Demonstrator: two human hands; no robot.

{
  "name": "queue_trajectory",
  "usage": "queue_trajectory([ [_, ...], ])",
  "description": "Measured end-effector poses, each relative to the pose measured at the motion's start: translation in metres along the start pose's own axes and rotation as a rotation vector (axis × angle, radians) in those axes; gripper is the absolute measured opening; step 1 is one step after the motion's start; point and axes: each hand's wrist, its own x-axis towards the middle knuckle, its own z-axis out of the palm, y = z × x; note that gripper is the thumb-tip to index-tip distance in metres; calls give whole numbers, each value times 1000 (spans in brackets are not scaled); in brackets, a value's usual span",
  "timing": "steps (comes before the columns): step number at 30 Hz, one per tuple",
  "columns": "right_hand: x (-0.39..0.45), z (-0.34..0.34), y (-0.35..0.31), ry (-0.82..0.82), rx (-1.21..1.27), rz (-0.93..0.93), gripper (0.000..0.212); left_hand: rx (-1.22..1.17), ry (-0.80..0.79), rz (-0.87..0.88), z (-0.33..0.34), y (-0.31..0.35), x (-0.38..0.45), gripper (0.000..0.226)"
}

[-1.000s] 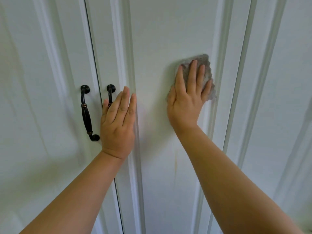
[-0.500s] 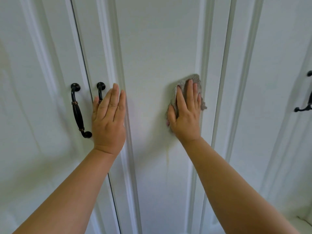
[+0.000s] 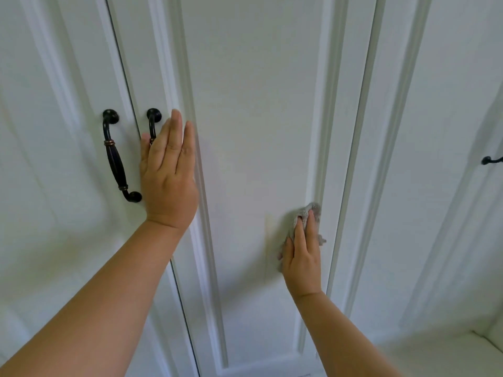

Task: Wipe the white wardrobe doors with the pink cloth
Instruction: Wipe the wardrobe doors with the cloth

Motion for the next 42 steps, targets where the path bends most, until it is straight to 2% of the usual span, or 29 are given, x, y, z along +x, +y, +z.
queue_trajectory([
  [2, 5, -8, -4, 13, 37, 10, 63, -1, 4, -8, -1, 3, -1, 43],
  [6, 76, -29, -36, 67, 70, -134, 50, 0, -10, 4, -4, 2, 0, 44],
  [8, 112, -31, -54, 151, 71, -193, 48, 21, -19, 27, -5, 1, 0, 45],
  [12, 105, -3, -67, 286, 0, -220, 53, 21, -12, 76, -14, 8, -15, 47],
  [14, 57, 22, -55, 197, -80, -324, 54, -43, -73, 186, -19, 14, -43, 48],
  [16, -1, 35, -29, 49, -144, -430, 63, -134, -201, 241, -22, 17, -73, 52],
  [18, -46, 33, -2, -108, -204, -480, 70, -186, -323, 187, -21, 17, -98, 58],
  [21, -54, 12, 13, -224, -269, -563, 56, -229, -394, 115, -20, 18, -112, 60],
  [23, -25, -3, 8, -136, -292, -553, 53, -272, -395, 72, -19, 22, -112, 60],
  [26, 34, -11, -18, 111, -244, -347, 51, -332, -360, -22, -18, 32, -111, 59],
  [28, 51, 4, -39, 207, -208, -253, 52, -354, -338, -76, -17, 38, -115, 56],
  [30, 40, 27, -47, 210, -220, -280, 52, -349, -293, -101, -12, 43, -117, 54],
  [32, 4, 43, -34, 115, -247, -384, 50, -321, -246, -110, -6, 45, -117, 54],
  [36, -28, 24, 2, -2, -258, -445, 52, -269, -186, -111, -1, 48, -120, 54],
  [38, -4, 12, 1, 43, -221, -442, 54, -241, -182, -107, 1, 50, -122, 55],
  [42, 57, 4, -7, 257, -128, -386, 60, -195, -192, -104, 3, 52, -123, 55],
])
